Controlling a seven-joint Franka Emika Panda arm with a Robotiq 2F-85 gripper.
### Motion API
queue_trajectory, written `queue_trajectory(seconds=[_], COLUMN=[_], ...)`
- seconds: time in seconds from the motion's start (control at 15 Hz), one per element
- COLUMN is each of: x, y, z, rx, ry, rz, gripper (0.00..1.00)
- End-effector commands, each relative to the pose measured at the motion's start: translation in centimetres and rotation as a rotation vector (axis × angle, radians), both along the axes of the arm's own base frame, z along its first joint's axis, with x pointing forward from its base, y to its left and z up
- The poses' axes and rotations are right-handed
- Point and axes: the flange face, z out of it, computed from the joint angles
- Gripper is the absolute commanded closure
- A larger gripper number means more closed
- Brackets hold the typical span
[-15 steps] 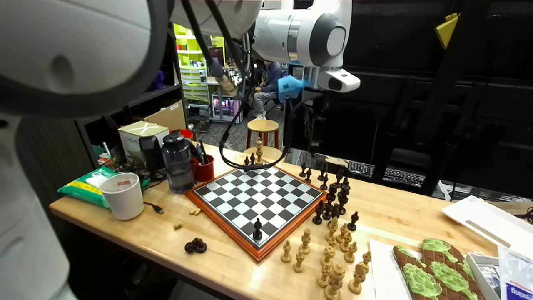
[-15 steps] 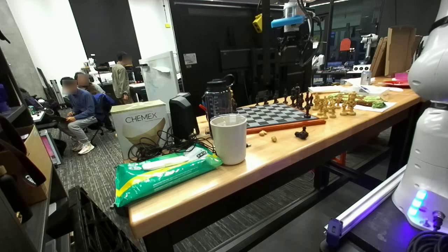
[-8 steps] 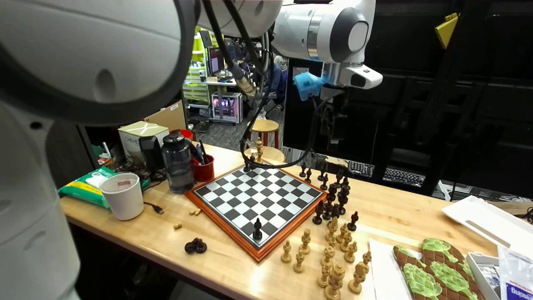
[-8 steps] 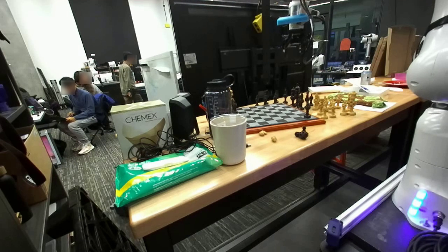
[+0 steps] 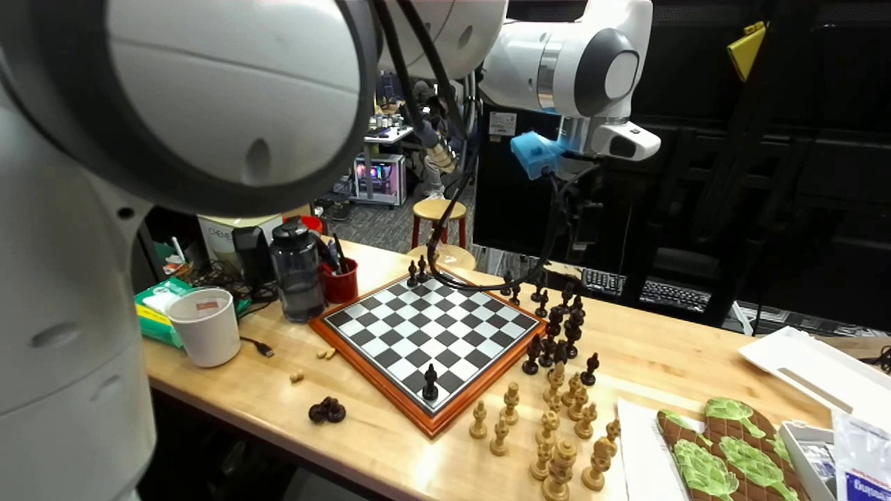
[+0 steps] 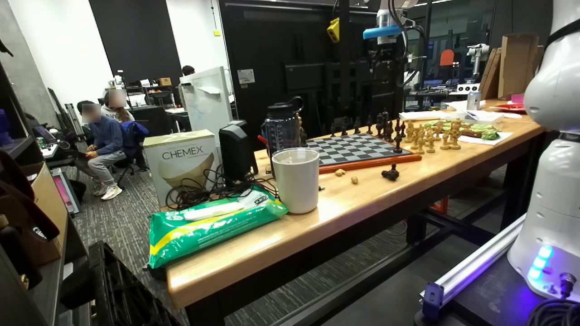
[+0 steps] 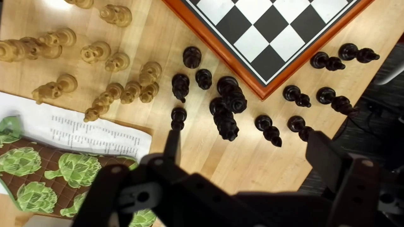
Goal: Pick the black bishop and set it next to the left of the black rook
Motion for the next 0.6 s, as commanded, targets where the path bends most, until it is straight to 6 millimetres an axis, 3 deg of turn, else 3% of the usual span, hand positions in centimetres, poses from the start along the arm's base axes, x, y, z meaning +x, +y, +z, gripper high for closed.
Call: queue_trajectory(seconds=[0.0, 0.53], x=[0.6, 1.3], y=[-1.0, -2.6], z=[-0.4, -2.0], rx=[0.053, 0.049], ry=[0.016, 0.010], rz=[0.030, 0.078], gripper=[0.00, 0.00])
